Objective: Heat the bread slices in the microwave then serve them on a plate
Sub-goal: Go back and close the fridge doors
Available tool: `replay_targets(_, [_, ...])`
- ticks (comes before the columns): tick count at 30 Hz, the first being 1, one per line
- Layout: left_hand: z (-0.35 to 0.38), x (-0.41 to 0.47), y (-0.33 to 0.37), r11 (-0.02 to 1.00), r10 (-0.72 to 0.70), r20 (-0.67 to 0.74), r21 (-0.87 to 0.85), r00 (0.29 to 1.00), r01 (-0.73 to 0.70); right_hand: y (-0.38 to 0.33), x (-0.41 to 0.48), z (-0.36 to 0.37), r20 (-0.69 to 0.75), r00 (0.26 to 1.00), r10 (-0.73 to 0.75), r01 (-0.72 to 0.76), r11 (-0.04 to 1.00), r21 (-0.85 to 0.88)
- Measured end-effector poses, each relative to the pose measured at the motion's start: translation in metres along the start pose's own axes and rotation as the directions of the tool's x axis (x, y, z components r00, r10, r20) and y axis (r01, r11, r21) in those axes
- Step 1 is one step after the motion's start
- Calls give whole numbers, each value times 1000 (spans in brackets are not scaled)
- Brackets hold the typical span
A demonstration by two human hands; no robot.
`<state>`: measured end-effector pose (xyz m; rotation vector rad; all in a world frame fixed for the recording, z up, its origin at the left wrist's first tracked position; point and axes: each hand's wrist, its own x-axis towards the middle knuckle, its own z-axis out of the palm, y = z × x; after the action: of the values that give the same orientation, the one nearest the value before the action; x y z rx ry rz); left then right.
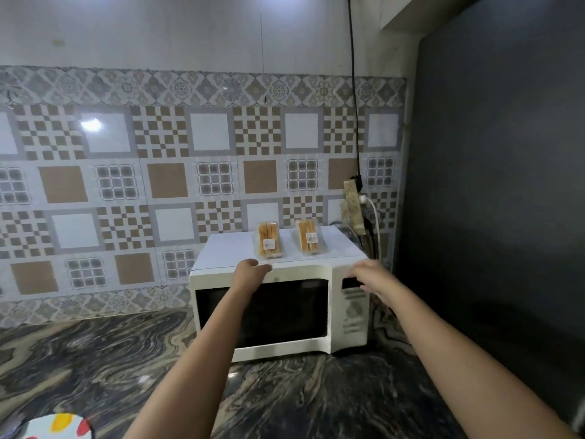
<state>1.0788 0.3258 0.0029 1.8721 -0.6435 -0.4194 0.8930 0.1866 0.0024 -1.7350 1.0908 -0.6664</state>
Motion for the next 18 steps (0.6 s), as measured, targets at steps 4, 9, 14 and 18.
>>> replay_targets(4, [2, -57, -18, 998, 54, 115, -24, 992, -51, 30, -77, -11, -103, 993, 59, -54, 997, 46])
replay_targets(9, [25, -140, -35, 995, 85, 251, -71, 964, -69, 73, -178, -40, -202, 969, 144, -133, 989, 68])
replay_targets(14, [74, -227, -25, 987, 151, 471, -124, 869, -104, 109, -275, -95, -372, 903, 216, -196, 976, 92])
replay_targets(18, [119, -299, -1, 976, 213, 609, -162, 764, -143, 130, -355, -149, -509, 818, 267, -216, 963, 158])
